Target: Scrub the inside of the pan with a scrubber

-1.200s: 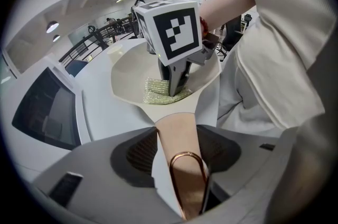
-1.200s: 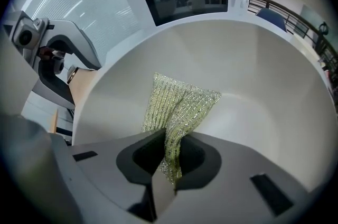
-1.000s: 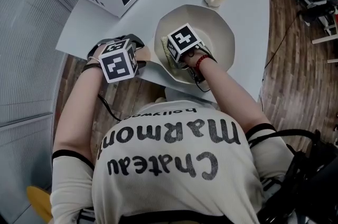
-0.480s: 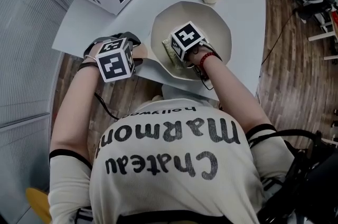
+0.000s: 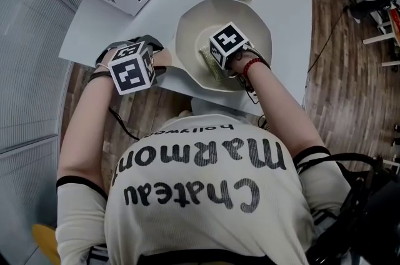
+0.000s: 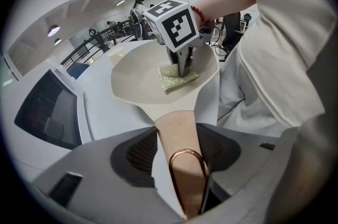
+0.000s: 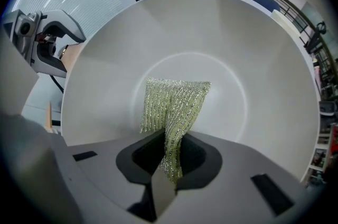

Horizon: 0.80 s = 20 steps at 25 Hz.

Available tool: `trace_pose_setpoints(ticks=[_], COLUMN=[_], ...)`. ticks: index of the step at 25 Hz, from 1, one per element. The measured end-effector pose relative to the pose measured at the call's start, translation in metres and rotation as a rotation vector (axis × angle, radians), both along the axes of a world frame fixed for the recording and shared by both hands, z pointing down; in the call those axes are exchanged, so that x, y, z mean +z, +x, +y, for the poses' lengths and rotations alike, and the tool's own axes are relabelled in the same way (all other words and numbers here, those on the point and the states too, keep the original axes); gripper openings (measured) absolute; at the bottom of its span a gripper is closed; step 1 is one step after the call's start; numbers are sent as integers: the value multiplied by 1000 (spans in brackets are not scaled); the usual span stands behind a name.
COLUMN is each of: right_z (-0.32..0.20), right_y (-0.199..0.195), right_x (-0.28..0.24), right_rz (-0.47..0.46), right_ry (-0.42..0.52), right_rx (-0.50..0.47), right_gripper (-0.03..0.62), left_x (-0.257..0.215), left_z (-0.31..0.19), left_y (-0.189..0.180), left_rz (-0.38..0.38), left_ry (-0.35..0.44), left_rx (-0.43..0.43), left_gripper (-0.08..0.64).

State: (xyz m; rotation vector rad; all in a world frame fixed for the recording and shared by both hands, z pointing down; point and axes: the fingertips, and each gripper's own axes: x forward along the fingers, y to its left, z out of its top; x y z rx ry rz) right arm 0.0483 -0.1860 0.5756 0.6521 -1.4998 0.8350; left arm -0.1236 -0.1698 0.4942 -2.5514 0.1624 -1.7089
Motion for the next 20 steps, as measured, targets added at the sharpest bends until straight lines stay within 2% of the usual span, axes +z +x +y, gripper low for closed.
trace_pose_setpoints(ticks=[16, 20], right_z=[-6, -15], right_y=[49, 59], right_x=[-7, -3], right_rz=[227, 277], right_ry=[54, 69], right_rx=[-119, -225], right_gripper=[51, 51], left_x=[-2, -1], left_z=[6, 3], left_y=[-1, 0], left_rz=[32, 35], left_ry=[-13, -29], left_rx=[-32, -39], left_gripper=[222, 221])
